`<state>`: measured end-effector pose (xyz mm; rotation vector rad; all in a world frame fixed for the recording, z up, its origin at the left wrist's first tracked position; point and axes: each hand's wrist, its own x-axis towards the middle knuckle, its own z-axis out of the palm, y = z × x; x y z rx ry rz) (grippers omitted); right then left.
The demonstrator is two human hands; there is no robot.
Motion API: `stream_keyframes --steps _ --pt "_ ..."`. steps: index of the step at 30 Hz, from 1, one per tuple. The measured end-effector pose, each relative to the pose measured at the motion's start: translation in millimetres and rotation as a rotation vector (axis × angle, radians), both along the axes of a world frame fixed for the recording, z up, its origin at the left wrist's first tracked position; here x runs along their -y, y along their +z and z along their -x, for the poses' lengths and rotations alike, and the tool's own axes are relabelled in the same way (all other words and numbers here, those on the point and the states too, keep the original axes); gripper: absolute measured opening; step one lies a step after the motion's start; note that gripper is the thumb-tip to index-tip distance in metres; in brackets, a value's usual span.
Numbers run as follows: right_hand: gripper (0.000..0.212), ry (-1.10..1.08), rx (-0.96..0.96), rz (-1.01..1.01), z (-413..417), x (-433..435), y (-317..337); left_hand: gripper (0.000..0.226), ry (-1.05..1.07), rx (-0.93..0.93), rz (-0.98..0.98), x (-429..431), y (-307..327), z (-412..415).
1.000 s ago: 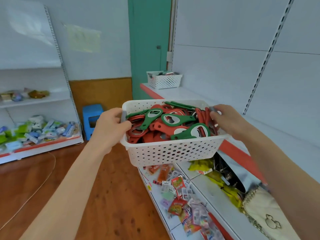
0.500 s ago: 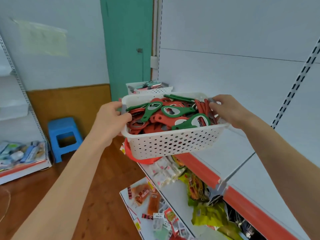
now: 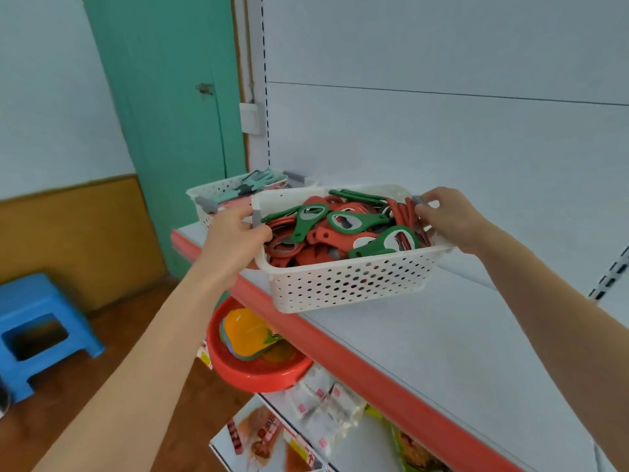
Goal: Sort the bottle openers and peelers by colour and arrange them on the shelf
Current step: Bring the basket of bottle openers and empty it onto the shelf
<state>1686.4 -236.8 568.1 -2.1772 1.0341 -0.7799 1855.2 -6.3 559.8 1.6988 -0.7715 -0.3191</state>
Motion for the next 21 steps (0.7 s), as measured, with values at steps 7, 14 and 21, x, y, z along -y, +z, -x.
stream_keyframes --steps 7,14,21 --pt "0.029 0.043 -0.131 -0.008 -30.3 40.7 -8.7 0.042 -0.021 -0.095 0.002 39.4 -25.7 -20.5" --pt "0.028 0.169 -0.206 -0.060 -58.5 65.0 -26.1 0.041 0.042 -0.081 -0.071 46.2 -39.7 -31.3" --pt "0.030 0.212 -0.191 -0.058 -65.9 74.9 -30.4 0.030 0.151 0.112 -0.115 46.3 -46.6 -33.3"
